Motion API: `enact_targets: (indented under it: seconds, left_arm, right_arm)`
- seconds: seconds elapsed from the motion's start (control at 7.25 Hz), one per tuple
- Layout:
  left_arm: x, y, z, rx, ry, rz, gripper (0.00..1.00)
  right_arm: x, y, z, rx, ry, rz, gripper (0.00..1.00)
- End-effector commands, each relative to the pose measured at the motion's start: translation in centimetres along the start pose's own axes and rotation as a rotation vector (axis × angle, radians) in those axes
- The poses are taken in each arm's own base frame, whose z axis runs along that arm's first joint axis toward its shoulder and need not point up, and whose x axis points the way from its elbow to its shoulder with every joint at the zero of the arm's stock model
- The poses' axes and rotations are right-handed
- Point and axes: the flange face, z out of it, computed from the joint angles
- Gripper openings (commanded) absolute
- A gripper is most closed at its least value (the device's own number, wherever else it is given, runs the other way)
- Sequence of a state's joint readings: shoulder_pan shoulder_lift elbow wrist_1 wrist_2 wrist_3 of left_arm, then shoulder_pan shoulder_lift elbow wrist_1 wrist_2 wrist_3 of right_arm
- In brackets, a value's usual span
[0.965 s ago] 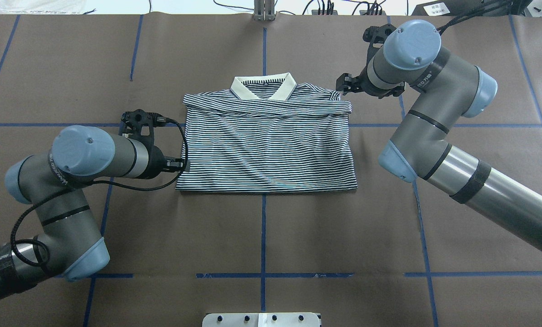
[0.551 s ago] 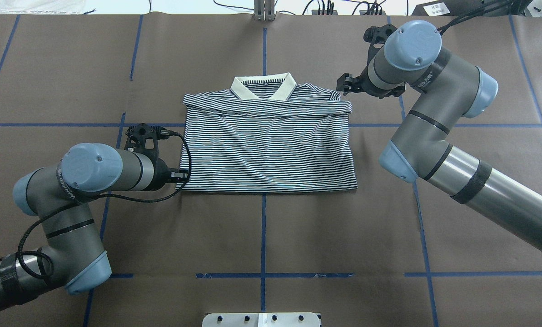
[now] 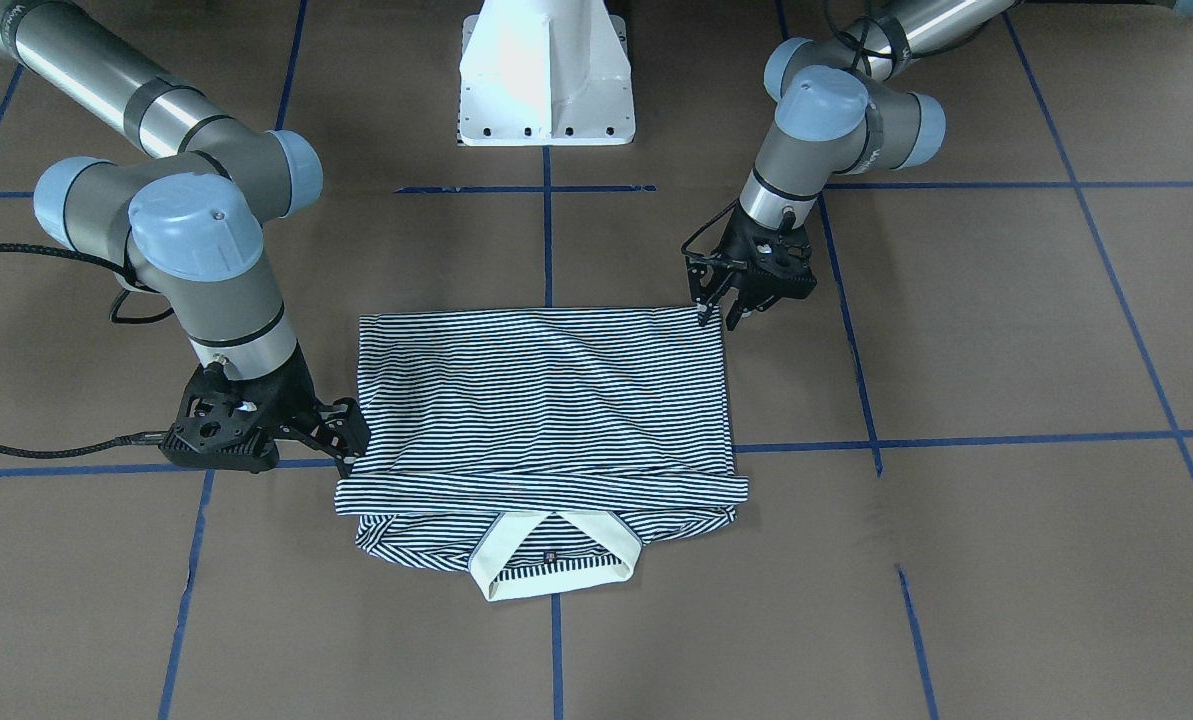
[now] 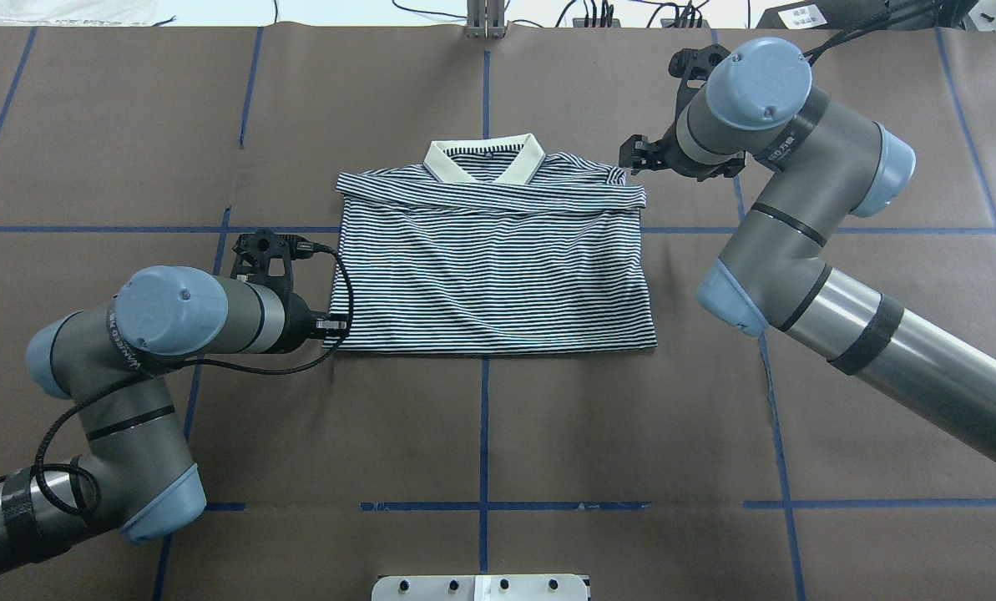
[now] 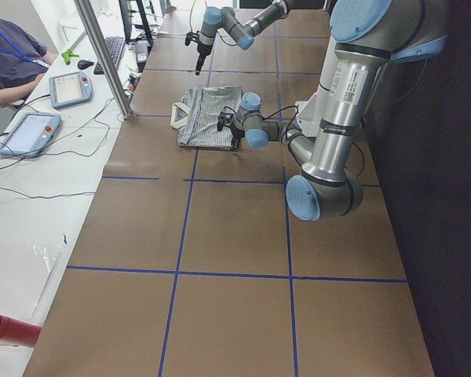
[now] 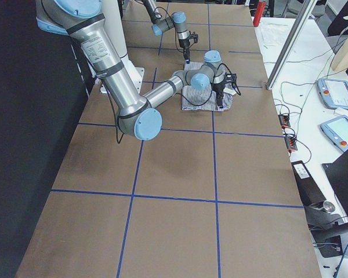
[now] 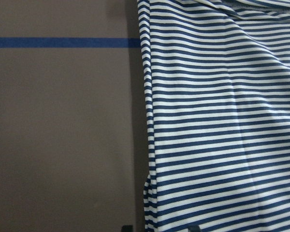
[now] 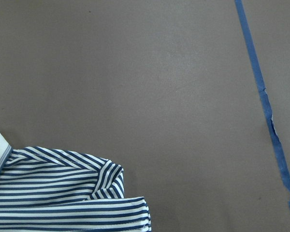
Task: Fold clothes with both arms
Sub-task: 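Raise the right gripper away while the left gripper moves to the shirt's side edge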
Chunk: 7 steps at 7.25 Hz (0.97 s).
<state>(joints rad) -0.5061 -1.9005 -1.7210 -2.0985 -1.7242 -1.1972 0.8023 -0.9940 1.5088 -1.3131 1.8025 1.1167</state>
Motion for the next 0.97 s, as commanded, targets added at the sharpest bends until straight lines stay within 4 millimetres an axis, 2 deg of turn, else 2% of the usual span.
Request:
enact_targets:
  seconds: [0.0,0.28,0.41,0.55,0.69,0.83]
  left_arm:
    - [0.3,0.6,0.2,-0.010,0.003,-0.007,0.29]
    - [0.8,1.5,0.5,-0.022,0.006,0.004,0.06]
    - [1.0,1.5,0.1,-0.017,0.011,0.012,0.00]
    - [0.9,1.3,-0.2,-0.017,0.013,0.018,0.00]
    - [0.0,1.1,-0.8,-0.013,0.008,0.103,0.00]
    - [-2.2,-1.8,-1.4,0.027,-0.025,0.169,0.00]
  right_arm:
    - [0.0,0.0,0.0,0.000,0.001,0.000,1.00]
    - [0.0,0.0,0.0,0.000,0.000,0.000,1.00]
    - [0.0,0.0,0.0,0.000,-0.001,0.000,1.00]
    - [0.0,0.0,0.0,0.000,-0.001,0.000,1.00]
    - [0.0,0.0,0.1,0.000,0.001,0.000,1.00]
    - [0.0,0.0,0.0,0.000,0.000,0.000,1.00]
